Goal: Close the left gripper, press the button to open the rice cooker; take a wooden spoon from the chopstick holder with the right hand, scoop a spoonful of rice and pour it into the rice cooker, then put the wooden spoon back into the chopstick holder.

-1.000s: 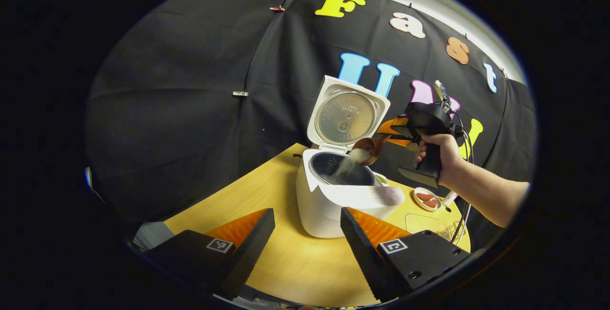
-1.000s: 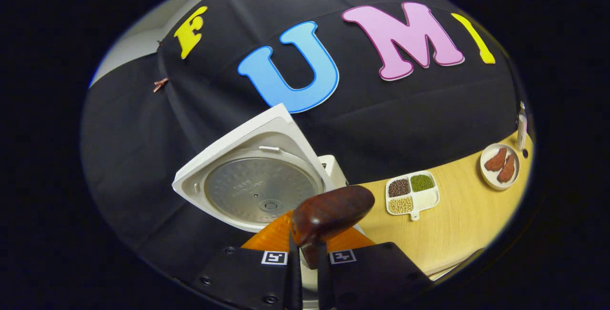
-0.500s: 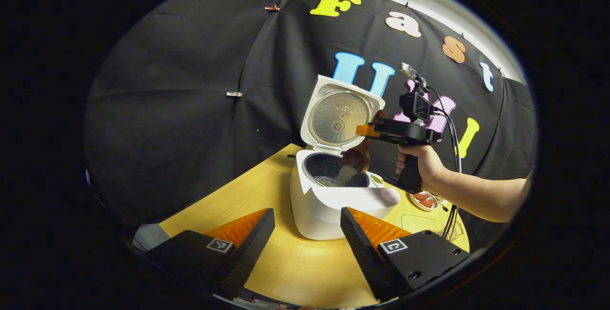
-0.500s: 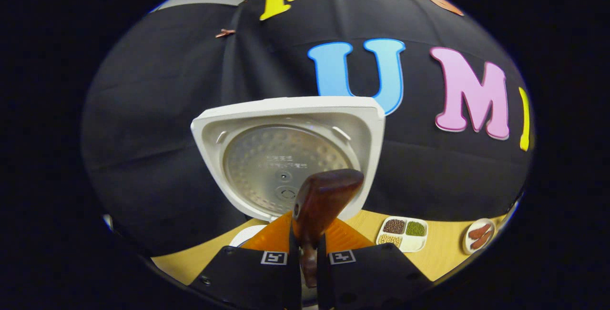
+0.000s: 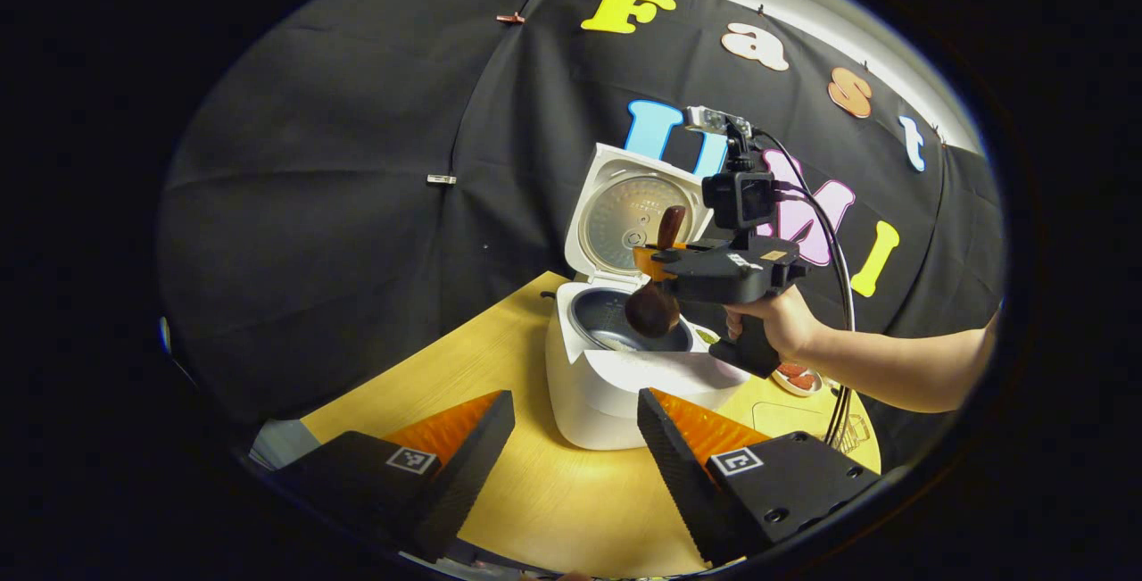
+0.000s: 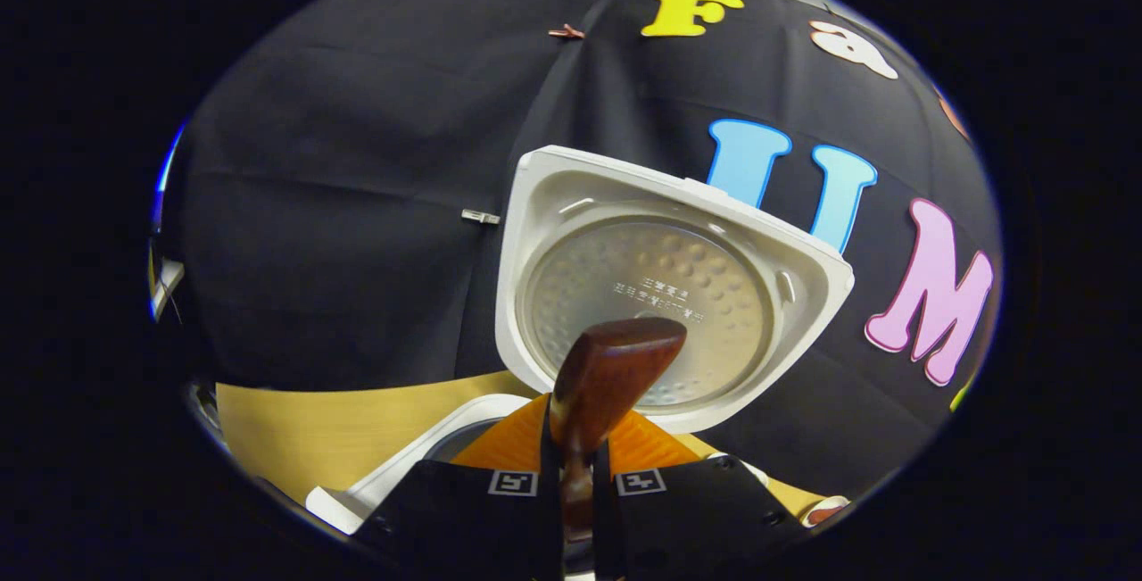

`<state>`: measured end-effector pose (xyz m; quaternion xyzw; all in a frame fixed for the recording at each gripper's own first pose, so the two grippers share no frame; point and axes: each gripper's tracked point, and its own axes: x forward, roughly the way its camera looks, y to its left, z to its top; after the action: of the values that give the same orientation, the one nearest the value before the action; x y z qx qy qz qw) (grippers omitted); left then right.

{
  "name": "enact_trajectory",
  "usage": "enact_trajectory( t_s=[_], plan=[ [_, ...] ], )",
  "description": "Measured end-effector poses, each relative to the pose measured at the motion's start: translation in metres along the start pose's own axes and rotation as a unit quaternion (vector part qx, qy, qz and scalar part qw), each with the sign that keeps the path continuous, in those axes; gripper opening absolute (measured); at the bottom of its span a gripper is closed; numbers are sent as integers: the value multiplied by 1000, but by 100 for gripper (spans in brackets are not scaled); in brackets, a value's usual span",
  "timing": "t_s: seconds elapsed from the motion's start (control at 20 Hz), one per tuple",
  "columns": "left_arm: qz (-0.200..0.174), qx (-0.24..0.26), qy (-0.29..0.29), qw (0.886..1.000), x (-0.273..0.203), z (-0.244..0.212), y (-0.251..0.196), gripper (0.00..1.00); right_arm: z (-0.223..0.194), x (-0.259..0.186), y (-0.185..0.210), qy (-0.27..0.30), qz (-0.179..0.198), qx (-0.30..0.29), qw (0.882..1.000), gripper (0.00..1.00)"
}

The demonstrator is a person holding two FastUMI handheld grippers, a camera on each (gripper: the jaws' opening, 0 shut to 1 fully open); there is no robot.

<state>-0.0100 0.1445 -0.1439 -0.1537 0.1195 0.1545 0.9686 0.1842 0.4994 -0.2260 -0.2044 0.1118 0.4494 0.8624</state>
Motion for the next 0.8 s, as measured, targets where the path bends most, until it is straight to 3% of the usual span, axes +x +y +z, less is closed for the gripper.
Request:
enact_trajectory(
  t_s=[0.2,0.4,0.8],
  plan=[
    [-2,0,-3,1000,-3,0,-3,95,9,-10,-26,2,-16,79,997,17],
    [-10,-1,-1,1000,-7,-1,-14,96,33,-44,-70,-16,-45,183,982,17],
    [-46,14,-8,999,-8,5,-67,96,28,-167,-173,-30,-118,277,953,17]
  ],
)
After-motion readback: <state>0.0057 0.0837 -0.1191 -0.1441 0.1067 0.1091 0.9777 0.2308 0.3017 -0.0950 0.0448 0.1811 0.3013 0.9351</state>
